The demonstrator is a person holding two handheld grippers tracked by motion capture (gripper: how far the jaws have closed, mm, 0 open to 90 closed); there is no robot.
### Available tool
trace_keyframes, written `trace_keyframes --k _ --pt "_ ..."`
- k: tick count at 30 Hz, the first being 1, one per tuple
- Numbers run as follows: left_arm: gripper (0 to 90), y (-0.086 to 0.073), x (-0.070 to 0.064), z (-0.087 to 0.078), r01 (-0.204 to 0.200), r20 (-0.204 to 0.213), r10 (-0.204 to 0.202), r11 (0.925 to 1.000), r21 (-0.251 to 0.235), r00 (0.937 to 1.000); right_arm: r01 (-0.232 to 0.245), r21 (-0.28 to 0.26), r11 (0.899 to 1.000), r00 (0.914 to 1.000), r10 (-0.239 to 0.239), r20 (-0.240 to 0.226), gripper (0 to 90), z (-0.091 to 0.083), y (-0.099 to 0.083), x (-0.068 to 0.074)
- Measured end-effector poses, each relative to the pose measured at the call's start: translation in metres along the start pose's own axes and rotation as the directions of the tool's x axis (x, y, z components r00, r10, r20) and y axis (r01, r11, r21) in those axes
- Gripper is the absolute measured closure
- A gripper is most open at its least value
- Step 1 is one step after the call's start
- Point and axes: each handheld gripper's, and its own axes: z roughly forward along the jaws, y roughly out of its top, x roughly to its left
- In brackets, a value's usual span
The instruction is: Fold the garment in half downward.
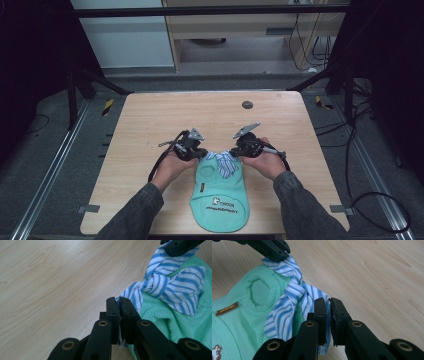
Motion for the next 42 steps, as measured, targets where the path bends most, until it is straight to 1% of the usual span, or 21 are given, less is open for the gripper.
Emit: trace_keyframes --k 3,7,16,20,23,31,34,35,38,39,42 --pt "86.5 0.001 0.0 -0.002 -0.001 0.0 0.001 1.0 0.0 1.0 0.003 0.0 1.0 1.0 -0.003 -0.004 83.8 -0.002 0.001 0.0" --pt "86.5 0.004 0.001 -0.007 -0.008 -0.003 0.008 1.0 -0.005 1.0 0.021 -0.004 1.0 0.9998 -0.021 -0.003 83.7 -0.006 0.005 0.002" --pt "86.5 0.011 0.002 -0.016 -0.012 -0.012 0.012 0.9994 -0.031 0.9999 0.051 -0.007 0.999 0.9987 -0.051 0.0 83.4 -0.014 0.013 0.003" --pt "86.5 0.012 0.002 -0.018 -0.02 -0.018 0.02 0.9994 -0.029 0.9996 0.064 -0.001 0.998 0.998 -0.064 0.003 83.5 -0.016 0.015 0.004" --pt "86.5 0.013 0.002 -0.019 -0.022 -0.016 0.021 0.9992 -0.032 0.9997 0.064 -0.002 0.998 0.998 -0.064 -0.002 83.5 -0.017 0.015 0.004" --pt "86.6 0.019 0.0 -0.026 -0.028 -0.022 0.027 0.999 -0.036 0.9994 0.084 0.005 0.996 0.9964 -0.085 0.008 83.6 -0.022 0.019 0.006" --pt "86.7 0.023 -0.003 -0.029 -0.048 -0.022 0.047 0.9986 -0.022 0.9986 0.099 0.007 0.995 0.9951 -0.099 0.011 83.8 -0.027 0.02 0.008" --pt "86.6 0.026 -0.005 -0.031 -0.065 -0.026 0.065 0.9978 -0.014 0.9976 0.113 0.015 0.994 0.9934 -0.113 0.02 83.8 -0.03 0.021 0.01" --pt "86.6 0.028 -0.005 -0.033 -0.072 -0.028 0.072 0.9973 -0.011 0.997 0.122 0.017 0.992 0.9923 -0.122 0.024 83.8 -0.032 0.023 0.011" --pt "86.6 0.029 -0.004 -0.033 -0.067 -0.029 0.067 0.9976 -0.02 0.9974 0.131 0.017 0.991 0.9909 -0.131 0.032 83.8 -0.034 0.024 0.011" --pt "86.6 0.03 -0.003 -0.034 -0.07 -0.032 0.069 0.9973 -0.024 0.9971 0.138 0.012 0.99 0.9898 -0.138 0.033 83.9 -0.036 0.026 0.01"
